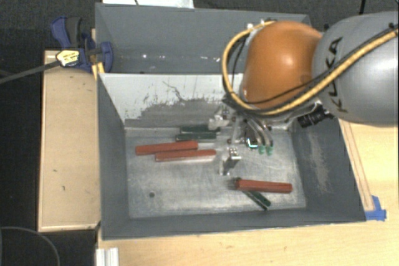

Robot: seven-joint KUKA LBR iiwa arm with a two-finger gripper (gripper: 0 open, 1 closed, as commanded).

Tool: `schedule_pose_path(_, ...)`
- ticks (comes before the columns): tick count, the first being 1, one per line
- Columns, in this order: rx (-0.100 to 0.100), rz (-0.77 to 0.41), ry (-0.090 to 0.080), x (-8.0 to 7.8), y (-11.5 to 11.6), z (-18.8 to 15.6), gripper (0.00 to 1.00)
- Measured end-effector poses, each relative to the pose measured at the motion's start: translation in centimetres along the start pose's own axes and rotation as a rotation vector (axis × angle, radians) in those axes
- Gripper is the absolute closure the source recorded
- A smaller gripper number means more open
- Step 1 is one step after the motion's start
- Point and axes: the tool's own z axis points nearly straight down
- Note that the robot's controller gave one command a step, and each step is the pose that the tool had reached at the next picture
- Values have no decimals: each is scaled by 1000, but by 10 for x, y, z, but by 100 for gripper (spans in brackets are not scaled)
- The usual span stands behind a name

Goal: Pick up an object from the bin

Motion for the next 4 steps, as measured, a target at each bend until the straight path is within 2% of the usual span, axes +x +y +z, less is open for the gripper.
schedule_pose_path(1, -1, 3, -8, -2, -1, -4, 0)
schedule_pose_path(2, -1, -36, -17, -18, -6, 39, 0)
schedule_pose_path(3, -1, -152, -22, -41, 11, 128, 100)
schedule_pose_path(4, -2, -151, -22, -41, 11, 128, 100)
